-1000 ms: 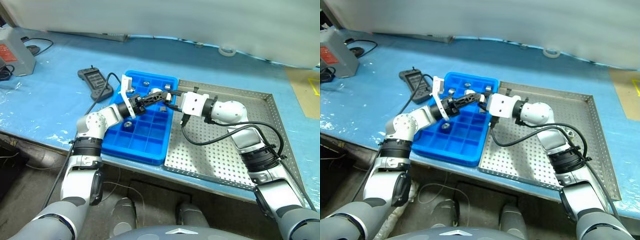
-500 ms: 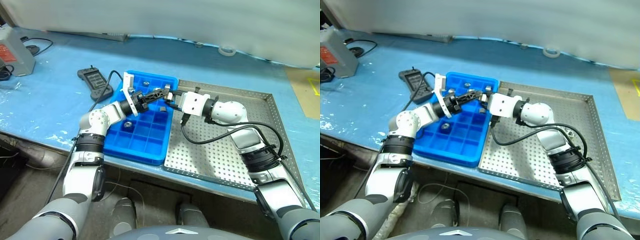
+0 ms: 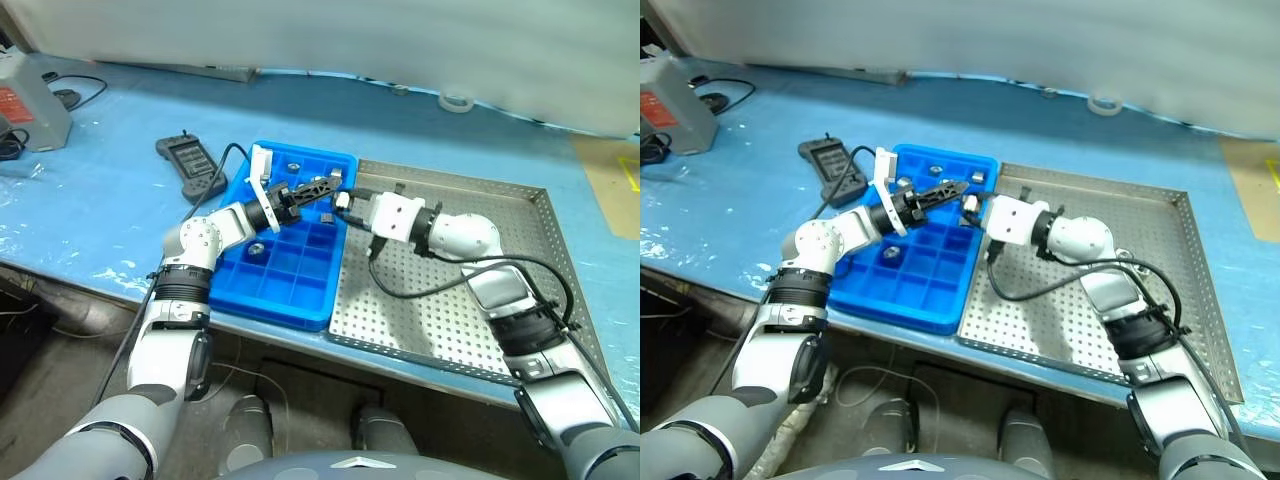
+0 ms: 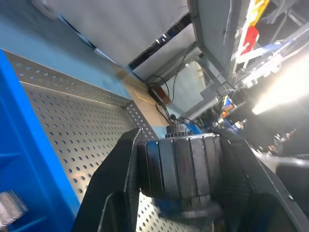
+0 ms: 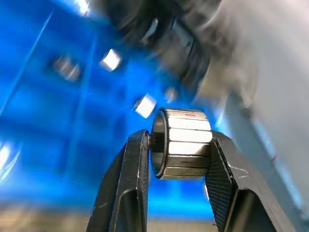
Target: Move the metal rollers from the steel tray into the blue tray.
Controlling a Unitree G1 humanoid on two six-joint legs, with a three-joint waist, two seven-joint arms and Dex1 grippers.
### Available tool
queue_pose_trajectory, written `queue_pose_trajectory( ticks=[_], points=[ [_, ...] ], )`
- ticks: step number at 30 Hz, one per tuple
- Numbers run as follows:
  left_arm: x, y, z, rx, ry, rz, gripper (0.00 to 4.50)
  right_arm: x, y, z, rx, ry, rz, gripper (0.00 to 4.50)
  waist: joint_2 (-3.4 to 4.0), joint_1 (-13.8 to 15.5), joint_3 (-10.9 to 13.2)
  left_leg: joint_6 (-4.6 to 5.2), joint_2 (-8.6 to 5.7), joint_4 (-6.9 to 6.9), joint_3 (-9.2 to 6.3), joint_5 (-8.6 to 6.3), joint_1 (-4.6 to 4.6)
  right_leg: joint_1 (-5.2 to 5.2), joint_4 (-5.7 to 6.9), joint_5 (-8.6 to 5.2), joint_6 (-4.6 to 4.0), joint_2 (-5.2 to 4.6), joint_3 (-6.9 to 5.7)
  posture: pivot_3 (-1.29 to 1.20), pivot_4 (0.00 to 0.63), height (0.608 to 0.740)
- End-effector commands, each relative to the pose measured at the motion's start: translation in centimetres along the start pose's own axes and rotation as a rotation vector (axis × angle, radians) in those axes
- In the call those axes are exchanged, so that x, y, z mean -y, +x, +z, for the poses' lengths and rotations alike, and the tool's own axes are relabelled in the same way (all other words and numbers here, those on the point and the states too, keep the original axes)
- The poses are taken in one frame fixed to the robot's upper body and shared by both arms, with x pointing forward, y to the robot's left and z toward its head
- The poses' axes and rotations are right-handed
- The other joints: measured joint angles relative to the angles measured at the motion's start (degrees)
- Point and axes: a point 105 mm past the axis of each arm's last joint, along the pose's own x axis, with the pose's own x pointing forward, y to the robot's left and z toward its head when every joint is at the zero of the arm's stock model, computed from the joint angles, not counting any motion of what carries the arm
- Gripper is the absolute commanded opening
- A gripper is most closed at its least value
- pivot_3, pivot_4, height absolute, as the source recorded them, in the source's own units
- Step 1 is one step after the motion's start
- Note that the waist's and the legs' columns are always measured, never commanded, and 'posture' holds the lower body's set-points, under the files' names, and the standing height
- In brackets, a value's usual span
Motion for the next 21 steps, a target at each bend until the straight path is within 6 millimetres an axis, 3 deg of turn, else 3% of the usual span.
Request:
queue_pose_trajectory(
  ticks=[1,2,6,11,14,17,21],
  points=[
    [0.1,-4.2,4.9,0.135,0.122,0.064,1.77,0.6,-2.1,-1.7,-0.073,0.039,-0.051,1.24,-0.01,-0.39,0.03,-0.17,0.04,-0.03,-0.01,-0.02,0.00,-0.06,-0.16,0.23,0.43,0.01,-0.02,-0.02,0.150,0.740],
    [0.2,-4.9,5.0,0.123,0.131,0.071,1.77,0.4,-2.3,-1.7,-0.074,0.044,-0.052,1.24,0.01,-0.35,0.04,-0.29,0.04,-0.16,0.00,-0.01,0.03,-0.09,-0.39,0.40,0.87,0.02,-0.19,-0.02,0.150,0.740],
    [1.3,-6.8,4.0,0.029,0.197,0.084,1.77,0.4,-2.6,-1.8,-0.082,0.051,-0.065,1.24,0.03,0.33,0.06,-0.36,0.05,-0.32,0.02,0.04,0.20,0.05,-0.40,0.43,0.94,-0.03,-0.33,-0.02,0.150,0.740],
    [3.5,-7.5,-2.1,-0.268,0.408,0.005,1.77,0.6,-2.6,-1.6,-0.084,0.055,-0.078,1.24,0.01,0.42,0.06,-0.34,0.24,-0.36,0.11,0.05,0.21,0.06,-0.42,0.42,0.91,-0.03,-0.41,-0.01,0.150,0.740],
    [3.0,-7.7,-4.5,-0.374,0.523,0.009,1.77,0.5,-2.4,-1.6,-0.082,0.053,-0.076,1.24,0.03,0.54,0.07,-0.31,0.30,-0.41,0.13,0.09,0.21,0.08,-0.39,0.40,0.88,-0.02,-0.42,-0.01,0.150,0.740],
    [1.5,-6.6,-5.7,-0.367,0.565,0.044,1.77,0.6,-2.2,-1.5,-0.076,0.053,-0.080,1.24,0.03,0.32,0.07,-0.38,0.39,-0.42,0.18,0.21,0.31,0.09,-0.39,0.39,0.86,-0.01,-0.39,-0.01,0.150,0.740],
    [0.3,-4.9,-5.6,-0.316,0.597,0.078,1.77,0.4,-2.1,-1.5,-0.076,0.054,-0.082,1.24,0.03,0.15,0.07,-0.43,0.49,-0.45,0.25,0.35,0.41,0.09,-0.36,0.33,0.76,-0.01,-0.18,-0.03,0.150,0.740]
  ],
)
